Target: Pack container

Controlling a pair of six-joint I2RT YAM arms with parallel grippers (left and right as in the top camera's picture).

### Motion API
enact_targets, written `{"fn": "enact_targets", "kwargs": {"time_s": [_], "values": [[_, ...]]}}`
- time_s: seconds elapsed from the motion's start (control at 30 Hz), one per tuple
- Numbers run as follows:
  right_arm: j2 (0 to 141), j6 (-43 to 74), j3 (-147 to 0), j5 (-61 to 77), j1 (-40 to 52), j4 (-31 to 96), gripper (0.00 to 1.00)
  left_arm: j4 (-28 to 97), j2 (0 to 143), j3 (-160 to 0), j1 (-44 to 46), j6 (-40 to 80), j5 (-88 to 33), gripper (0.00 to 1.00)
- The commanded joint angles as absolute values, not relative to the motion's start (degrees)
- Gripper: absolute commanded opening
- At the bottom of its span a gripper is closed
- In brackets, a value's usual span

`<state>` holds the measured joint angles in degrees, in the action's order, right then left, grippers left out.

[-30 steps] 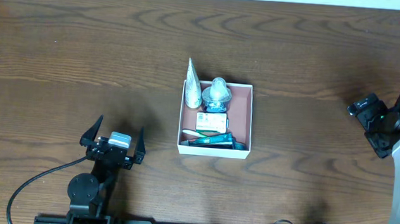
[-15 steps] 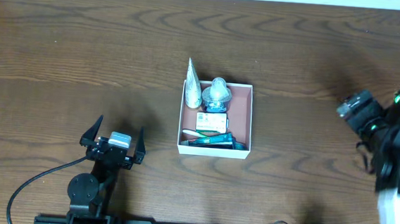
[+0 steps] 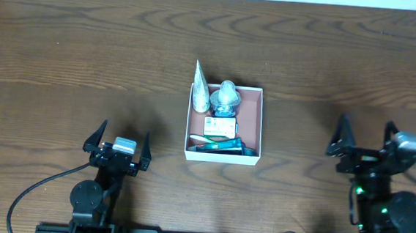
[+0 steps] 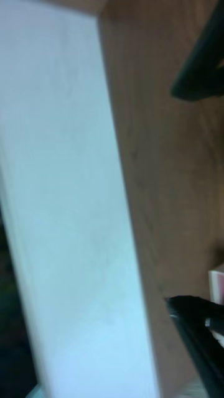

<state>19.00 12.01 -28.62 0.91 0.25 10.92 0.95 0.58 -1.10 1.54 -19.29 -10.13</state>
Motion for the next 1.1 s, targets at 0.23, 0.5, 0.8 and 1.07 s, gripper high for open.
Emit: {"fn": "enact_targets", "kwargs": {"time_s": [0.23, 0.5, 0.8, 1.07], "values": [[8.54, 6.15, -10.28, 9.47, 0.78, -2.42, 0.99, 3.01, 0.23, -0.23, 1.19, -18.76, -10.96, 0.98], [3.55, 6.13, -4.14, 9.5, 0.78, -2.66, 0.99, 3.01, 0.23, -0.23, 1.19, -18.76, -10.96, 0.98], [0.82, 6.13, -0.3, 9.47, 0.78, -0.36, 0.99, 3.01, 0.23, -0.23, 1.19, -18.76, -10.96, 0.98], [0.49, 2.0, -0.32, 8.1, 0.75, 3.62, 0.99, 3.01, 0.23, -0.23, 1.19, -18.76, -10.96, 0.98]]}}
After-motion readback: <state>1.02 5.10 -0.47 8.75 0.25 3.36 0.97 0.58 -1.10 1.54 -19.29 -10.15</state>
